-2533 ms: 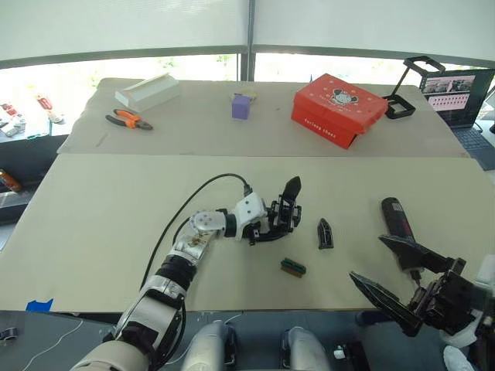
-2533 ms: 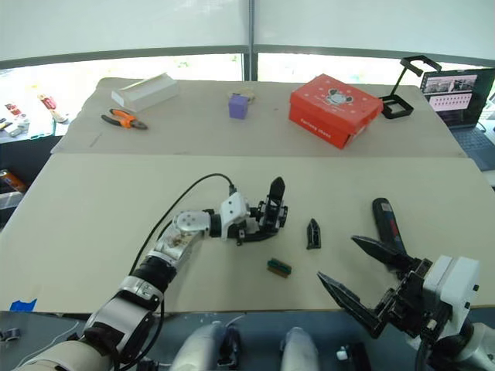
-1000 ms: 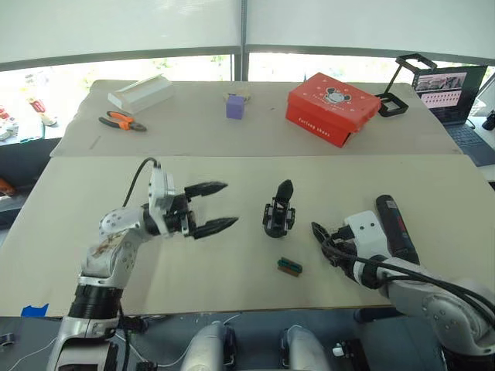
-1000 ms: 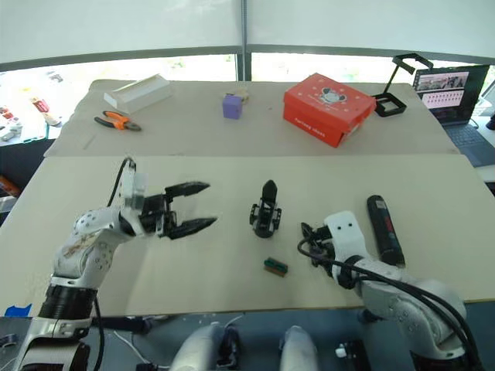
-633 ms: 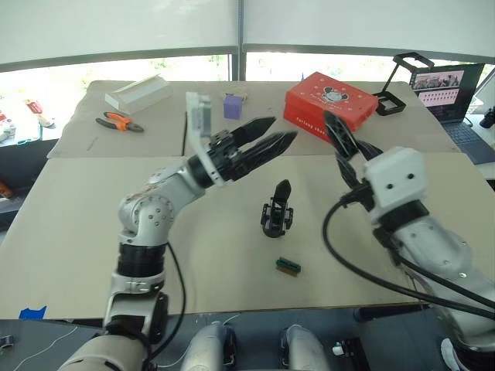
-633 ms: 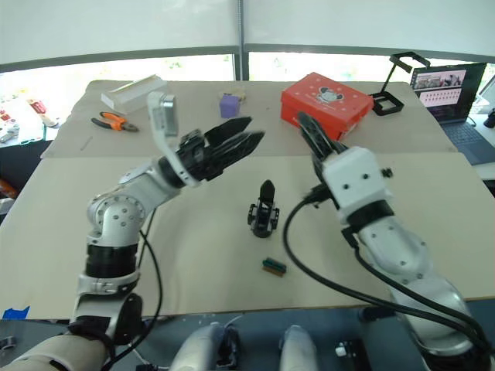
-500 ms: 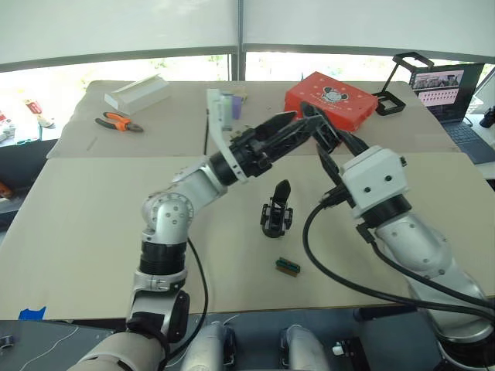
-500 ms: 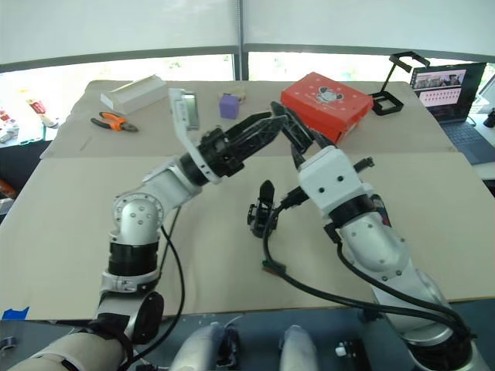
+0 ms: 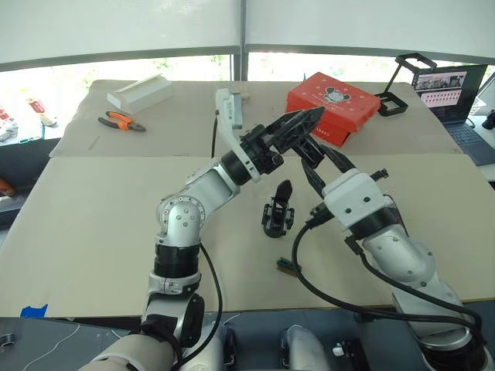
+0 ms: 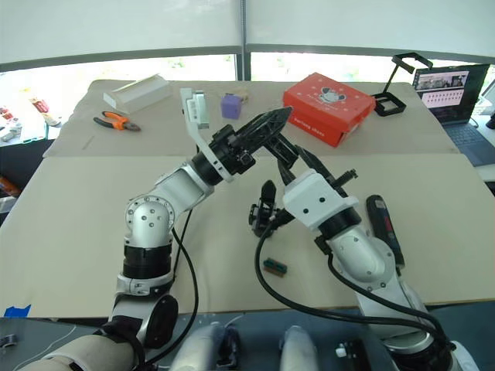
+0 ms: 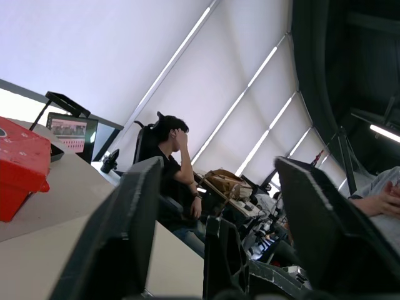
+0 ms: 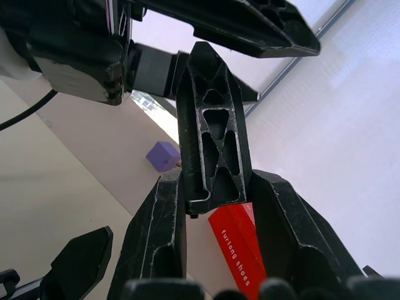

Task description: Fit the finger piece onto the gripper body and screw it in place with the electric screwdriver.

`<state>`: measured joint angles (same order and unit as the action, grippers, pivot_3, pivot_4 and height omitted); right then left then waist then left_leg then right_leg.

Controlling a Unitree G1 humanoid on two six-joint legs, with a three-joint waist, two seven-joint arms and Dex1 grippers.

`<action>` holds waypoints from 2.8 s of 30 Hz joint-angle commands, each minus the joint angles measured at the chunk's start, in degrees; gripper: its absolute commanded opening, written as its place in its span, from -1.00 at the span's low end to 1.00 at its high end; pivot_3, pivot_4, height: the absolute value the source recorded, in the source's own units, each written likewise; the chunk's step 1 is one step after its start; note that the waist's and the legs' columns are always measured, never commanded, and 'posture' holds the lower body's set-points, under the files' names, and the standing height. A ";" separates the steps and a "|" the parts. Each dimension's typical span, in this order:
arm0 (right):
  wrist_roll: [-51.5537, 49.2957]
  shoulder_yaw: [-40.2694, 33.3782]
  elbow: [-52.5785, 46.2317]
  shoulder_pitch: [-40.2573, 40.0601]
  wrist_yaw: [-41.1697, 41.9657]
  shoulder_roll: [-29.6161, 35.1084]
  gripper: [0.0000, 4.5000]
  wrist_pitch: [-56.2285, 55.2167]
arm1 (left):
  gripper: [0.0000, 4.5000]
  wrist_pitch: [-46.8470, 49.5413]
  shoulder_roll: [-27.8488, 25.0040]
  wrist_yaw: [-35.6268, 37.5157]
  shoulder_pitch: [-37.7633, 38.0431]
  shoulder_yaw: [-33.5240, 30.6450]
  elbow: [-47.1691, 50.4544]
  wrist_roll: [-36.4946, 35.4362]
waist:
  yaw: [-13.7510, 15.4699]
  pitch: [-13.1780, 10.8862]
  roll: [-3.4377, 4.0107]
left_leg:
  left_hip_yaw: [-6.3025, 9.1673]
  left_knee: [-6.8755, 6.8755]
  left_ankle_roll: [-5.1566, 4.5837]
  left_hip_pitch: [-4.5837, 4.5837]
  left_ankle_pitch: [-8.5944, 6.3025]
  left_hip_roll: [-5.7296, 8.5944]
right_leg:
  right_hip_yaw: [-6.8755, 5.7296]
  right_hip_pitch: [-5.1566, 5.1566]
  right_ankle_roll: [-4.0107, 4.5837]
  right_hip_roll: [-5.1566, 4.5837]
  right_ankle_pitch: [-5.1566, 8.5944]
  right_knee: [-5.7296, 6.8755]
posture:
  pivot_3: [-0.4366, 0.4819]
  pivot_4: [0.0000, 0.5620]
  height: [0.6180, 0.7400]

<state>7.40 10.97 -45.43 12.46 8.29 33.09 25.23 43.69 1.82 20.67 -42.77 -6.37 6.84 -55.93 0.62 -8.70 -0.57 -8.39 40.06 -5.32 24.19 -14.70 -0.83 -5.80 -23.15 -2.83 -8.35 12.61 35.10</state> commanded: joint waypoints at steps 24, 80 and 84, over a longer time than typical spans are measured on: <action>-68.66 -25.86 13.92 20.64 35.96 22.73 0.86 47.42 | -1.00 -1.92 -24.55 51.69 -15.62 17.87 -15.92 13.21 | -0.03 -0.09 -0.04 | 0.05 -0.13 -0.09 0.10 -0.02 -0.02 | 0.02 -0.20 0.27 -0.05 0.00 -0.01 | -0.05 -0.47 1.00; -53.44 -20.46 16.27 5.44 46.90 8.20 -0.82 12.60 | 1.00 -60.97 -24.92 62.06 -2.27 15.89 -53.03 45.06 | 0.82 -0.10 -0.02 | -0.01 0.27 -0.34 0.41 -0.16 0.03 | -0.06 -0.28 0.05 -0.14 -0.12 0.02 | -0.05 -0.47 1.00; -49.37 -18.81 18.78 4.60 49.68 6.97 -0.82 5.75 | 1.00 -62.19 -19.45 58.28 -2.94 16.47 -56.60 47.38 | 0.55 -0.11 -0.03 | 0.01 0.65 -0.43 0.77 -0.21 0.03 | -0.05 -0.51 -0.04 -0.13 -0.18 0.14 | -0.05 -0.47 1.00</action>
<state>-43.00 -7.23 -26.60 16.91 56.80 40.28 34.75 -17.20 -18.29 80.05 -44.46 10.14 -49.46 -8.99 1.17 -8.81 -0.60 -8.38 40.75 -5.76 25.01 -14.91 -0.80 -5.85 -23.71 -2.87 -8.48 12.43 35.27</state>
